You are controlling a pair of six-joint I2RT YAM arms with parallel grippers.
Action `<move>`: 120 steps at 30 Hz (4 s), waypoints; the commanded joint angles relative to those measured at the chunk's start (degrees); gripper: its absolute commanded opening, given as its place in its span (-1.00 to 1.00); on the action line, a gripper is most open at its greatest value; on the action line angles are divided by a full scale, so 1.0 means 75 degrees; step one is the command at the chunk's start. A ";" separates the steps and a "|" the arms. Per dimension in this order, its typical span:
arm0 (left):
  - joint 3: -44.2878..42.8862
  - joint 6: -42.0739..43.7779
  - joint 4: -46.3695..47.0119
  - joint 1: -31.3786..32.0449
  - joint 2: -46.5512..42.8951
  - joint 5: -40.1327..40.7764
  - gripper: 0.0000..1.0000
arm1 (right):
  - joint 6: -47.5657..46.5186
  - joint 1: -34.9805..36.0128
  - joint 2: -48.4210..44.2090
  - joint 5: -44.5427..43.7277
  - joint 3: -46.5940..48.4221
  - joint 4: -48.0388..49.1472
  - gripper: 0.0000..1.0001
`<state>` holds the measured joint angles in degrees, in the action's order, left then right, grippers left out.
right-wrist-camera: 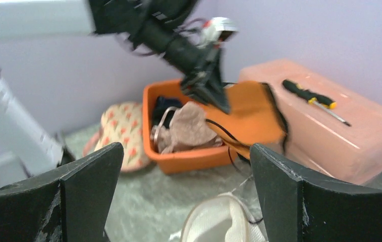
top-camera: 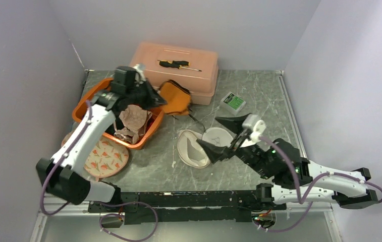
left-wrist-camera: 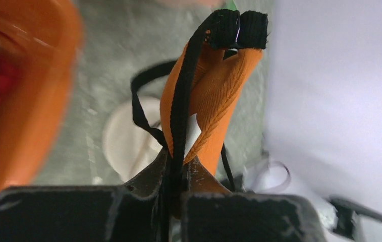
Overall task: Unzip the laundry bag and remove the bra
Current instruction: Pick up the bra from the laundry bag, then place the bra in the bin, then close the laundry bag at the center of the board.
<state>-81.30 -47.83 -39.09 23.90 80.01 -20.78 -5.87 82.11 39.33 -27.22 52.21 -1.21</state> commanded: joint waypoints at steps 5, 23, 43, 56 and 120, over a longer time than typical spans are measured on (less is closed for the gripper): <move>-0.0178 0.1800 -0.0053 -0.0851 -0.1674 0.2663 -0.95 | 0.0533 -0.0243 -0.0198 -0.2229 -0.0785 0.1536 0.99; -0.1075 0.2558 -0.0746 -0.3813 -0.0578 0.2934 -0.95 | 0.3688 -0.1848 -0.0264 -0.0504 -0.3320 0.1267 0.98; 0.2403 0.0979 0.3308 -0.5740 0.0736 0.0071 -0.95 | 0.4215 -0.1842 -0.1006 -0.0175 -0.4518 0.1079 0.96; 0.3773 0.0633 0.4206 -0.5748 0.0979 0.0998 -0.95 | 0.4075 -0.1846 -0.1025 -0.0082 -0.4476 0.0885 0.96; 0.4064 0.0063 0.1966 0.2813 -0.1128 0.2183 0.34 | 0.6898 -0.5328 -0.0198 0.3364 -0.4504 -0.0324 0.79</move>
<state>-52.31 -46.37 -27.05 45.04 70.54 -4.47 42.28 42.17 34.63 -10.02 19.49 -8.47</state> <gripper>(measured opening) 0.678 0.911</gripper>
